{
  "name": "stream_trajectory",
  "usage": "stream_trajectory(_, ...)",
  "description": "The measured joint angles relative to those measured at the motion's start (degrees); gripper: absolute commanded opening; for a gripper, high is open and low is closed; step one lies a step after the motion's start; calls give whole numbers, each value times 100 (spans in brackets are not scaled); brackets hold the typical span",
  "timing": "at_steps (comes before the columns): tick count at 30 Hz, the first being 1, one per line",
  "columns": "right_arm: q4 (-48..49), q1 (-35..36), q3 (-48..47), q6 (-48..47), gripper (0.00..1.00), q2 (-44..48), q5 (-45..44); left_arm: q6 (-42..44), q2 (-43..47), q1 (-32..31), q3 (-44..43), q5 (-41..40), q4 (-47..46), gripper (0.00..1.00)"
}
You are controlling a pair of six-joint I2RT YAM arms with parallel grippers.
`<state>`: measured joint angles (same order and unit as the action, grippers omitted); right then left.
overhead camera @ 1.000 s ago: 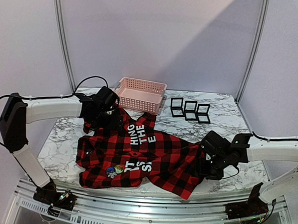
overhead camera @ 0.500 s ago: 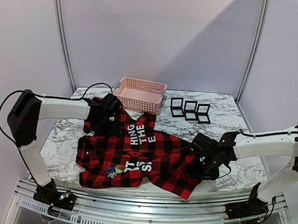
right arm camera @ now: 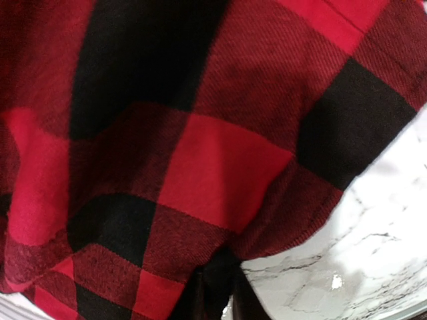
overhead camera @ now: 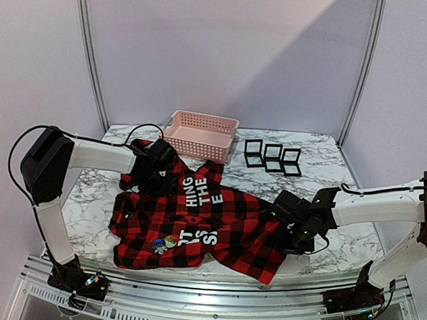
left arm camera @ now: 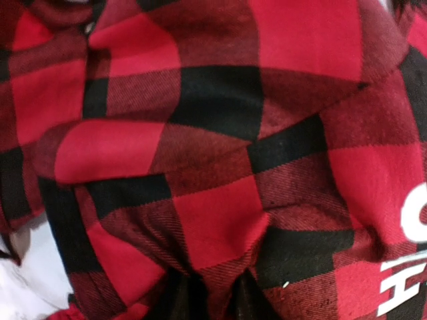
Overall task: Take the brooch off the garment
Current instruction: Smooth out the flattened clothing at the center of the board.
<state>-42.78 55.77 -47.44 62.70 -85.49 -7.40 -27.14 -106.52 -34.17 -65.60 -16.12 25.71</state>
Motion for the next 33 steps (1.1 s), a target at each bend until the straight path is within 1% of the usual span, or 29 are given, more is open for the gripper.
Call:
stream_trajectory(3, 24, -92, 0, -57, 5, -9, -59, -79, -22, 79, 79, 83, -229, 0)
stream_trajectory(8, 57, -306, 0, -269, 1, -9, -151, -160, -44, 195, 181, 109, -533, 0)
stream_trajectory(15, 33, -651, 0, -656, 1, -7, -457, -157, -44, 385, 234, 181, -774, 0)
stream_trajectory(26, -2, -1379, 0, -1202, 1, 101, -942, -4, -46, 719, 221, 168, -925, 0)
stream_trajectory(28, 24, -1480, -2, -1287, 4, 122, -990, 50, -66, 758, 162, 168, -927, 0)
stream_trajectory(33, -22, -1534, -142, -1486, 33, 131, -992, 212, -236, 789, -256, 210, -931, 0)
